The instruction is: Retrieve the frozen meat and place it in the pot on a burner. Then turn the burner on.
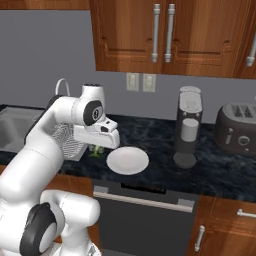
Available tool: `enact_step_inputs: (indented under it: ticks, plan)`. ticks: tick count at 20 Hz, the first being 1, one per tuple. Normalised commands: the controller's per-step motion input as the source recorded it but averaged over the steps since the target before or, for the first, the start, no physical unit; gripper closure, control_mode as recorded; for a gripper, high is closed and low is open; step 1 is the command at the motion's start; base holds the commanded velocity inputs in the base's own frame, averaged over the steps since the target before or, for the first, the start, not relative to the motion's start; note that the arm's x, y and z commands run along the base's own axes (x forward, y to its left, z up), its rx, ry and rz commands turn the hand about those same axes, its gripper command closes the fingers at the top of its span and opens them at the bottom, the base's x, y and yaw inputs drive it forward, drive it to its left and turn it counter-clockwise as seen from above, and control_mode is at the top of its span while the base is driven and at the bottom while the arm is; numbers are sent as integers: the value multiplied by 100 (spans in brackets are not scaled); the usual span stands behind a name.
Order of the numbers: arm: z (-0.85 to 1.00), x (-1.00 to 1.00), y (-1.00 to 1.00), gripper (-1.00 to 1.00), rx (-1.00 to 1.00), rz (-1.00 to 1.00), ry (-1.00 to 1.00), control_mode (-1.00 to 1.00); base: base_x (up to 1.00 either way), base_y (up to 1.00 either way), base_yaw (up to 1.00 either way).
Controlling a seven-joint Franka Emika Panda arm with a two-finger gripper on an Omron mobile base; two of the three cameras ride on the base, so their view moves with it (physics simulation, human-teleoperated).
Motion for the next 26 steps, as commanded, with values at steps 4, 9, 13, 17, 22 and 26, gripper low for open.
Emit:
enact_step_inputs:
  ticks: [4, 9, 13, 17, 22, 26]
  plan:
    - [0, 0, 0, 100, 0, 0, 0, 100, 0, 56, 0]
    - [0, 0, 0, 100, 0, 0, 0, 100, 0, 60, 0]
    - [0, 0, 0, 100, 0, 0, 0, 100, 0, 64, 0]
    - [0, 0, 0, 100, 0, 0, 0, 100, 0, 69, 0]
    - [0, 0, 0, 100, 0, 0, 0, 100, 0, 72, 0]
    - [0, 0, 0, 100, 0, 0, 0, 100, 0, 70, 0]
